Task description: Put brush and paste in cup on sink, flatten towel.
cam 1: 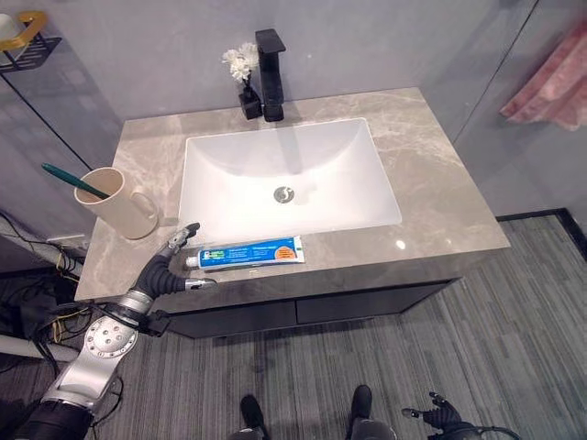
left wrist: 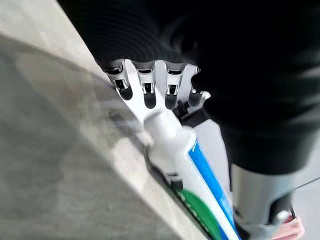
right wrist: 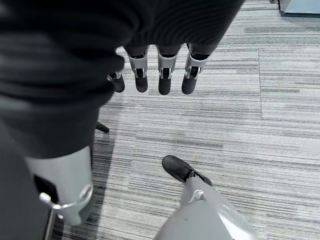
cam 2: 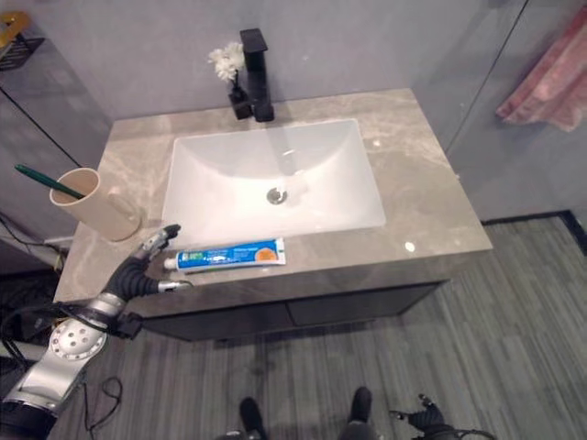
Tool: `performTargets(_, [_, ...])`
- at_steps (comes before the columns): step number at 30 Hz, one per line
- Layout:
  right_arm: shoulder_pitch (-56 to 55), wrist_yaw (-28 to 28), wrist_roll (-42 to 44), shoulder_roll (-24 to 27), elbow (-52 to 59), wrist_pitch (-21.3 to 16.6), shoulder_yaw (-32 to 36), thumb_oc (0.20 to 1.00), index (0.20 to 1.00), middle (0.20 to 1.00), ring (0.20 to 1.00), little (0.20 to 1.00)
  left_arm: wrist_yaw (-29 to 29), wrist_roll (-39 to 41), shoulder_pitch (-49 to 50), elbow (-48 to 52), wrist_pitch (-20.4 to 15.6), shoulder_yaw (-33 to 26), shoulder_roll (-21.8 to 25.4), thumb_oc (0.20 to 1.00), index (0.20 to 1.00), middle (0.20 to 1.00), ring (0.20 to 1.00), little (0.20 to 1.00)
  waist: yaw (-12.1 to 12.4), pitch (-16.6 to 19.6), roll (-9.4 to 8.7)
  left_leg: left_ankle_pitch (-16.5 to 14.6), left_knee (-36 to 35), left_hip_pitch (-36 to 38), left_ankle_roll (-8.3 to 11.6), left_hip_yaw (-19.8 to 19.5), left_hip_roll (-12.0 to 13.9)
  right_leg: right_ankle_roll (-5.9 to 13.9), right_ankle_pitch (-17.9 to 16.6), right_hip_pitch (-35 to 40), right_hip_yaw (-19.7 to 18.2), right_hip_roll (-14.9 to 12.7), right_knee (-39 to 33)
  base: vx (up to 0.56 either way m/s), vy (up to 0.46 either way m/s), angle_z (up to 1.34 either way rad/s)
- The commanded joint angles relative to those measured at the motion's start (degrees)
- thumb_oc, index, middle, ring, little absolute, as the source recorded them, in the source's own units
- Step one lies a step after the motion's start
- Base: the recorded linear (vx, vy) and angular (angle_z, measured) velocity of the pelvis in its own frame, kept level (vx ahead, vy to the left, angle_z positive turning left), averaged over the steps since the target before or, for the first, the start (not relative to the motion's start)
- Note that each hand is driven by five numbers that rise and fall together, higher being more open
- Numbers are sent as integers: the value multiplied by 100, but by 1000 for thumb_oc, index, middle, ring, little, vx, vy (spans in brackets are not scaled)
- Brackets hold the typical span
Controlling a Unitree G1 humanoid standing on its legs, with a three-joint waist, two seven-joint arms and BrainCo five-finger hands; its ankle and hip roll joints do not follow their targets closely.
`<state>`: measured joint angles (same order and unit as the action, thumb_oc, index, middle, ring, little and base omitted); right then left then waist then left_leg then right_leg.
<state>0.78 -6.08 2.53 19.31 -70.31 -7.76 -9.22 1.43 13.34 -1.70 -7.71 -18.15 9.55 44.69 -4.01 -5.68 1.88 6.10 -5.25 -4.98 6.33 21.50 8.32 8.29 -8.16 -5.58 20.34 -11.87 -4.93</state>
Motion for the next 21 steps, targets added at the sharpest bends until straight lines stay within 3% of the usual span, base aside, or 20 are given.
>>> performTargets(1, [227,12,56,140,96,-35,-86,1000,1000,1000,1000,1000,-37,-143,-519,-166,-113,27,35,1000,1000,1000,1000,1000,-80,-205,92,-190,25,373,55,-331,63,424,10,301,-197,-72,66,3,0,-9])
performTargets(21, [69,-34,36,279,195,-87,108,1000,1000,1000,1000,1000,-121,-1211,-377,-513,-129,232,310,1000,1000,1000,1000,1000,-221,-240,311,-157,25,443,124,-227,150,370,80,287,-301,20,60,2,-5,-6])
